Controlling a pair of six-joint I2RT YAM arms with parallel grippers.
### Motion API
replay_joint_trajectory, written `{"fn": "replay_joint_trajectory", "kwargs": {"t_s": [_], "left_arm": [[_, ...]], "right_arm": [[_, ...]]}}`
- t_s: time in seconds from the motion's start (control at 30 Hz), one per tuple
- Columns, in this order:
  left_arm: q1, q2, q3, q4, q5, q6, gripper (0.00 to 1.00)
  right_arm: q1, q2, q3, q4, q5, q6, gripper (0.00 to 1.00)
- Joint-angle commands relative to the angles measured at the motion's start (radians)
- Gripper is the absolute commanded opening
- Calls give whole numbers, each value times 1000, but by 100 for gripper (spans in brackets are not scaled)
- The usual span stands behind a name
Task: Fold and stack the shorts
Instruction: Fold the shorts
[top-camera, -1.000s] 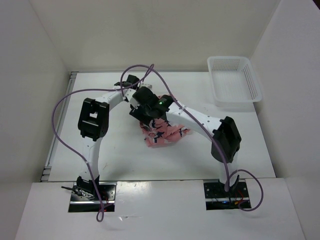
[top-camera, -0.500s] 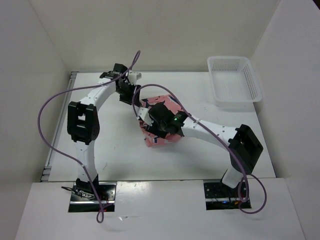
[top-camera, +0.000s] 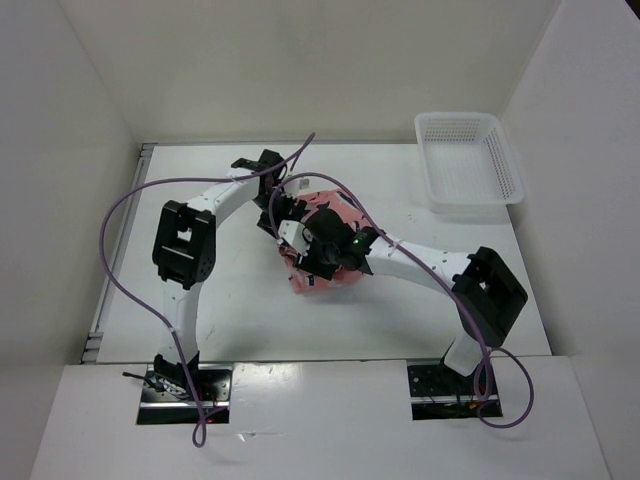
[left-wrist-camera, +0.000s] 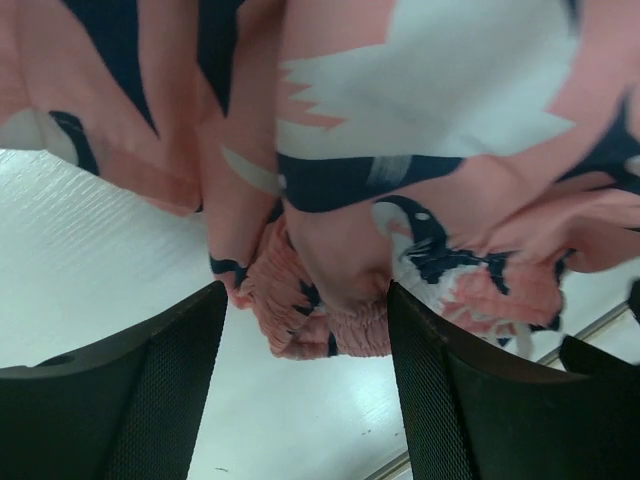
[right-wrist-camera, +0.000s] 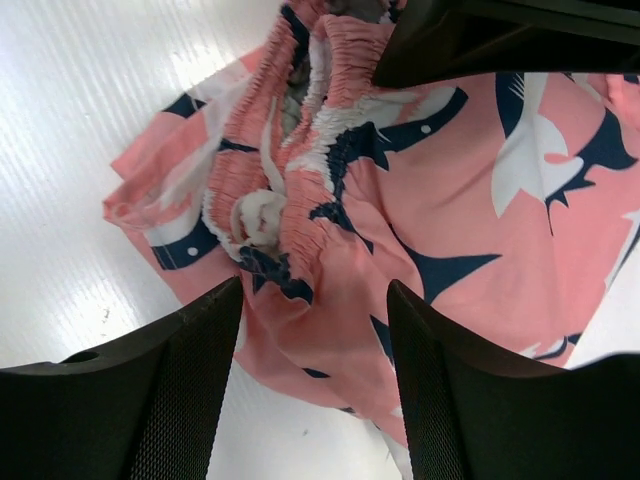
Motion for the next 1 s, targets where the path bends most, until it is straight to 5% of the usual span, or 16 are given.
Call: {"fn": "replay_joint_trajectory", "kwargs": {"t_s": [0.0,0.47,0.6,0.7,0.97], "left_arm": [[11,3,-9,-21,-35,4,71],[1,34,-49,-21,-42,4,63],[-8,63,-29,-21,4,4,42],[-8,63,-20,-30,16,4,17],[-8,-13,42,-70,16,4,7]], "right_arm": [[2,-30,-5,51,-67,-25,65],[2,24,-37,92,-98,-34,63],[2,53,-37,114,-112,-25,53],[2,62,-37,124,-103,-25,42],[2,62,-18,126,-83,-36,9]]}}
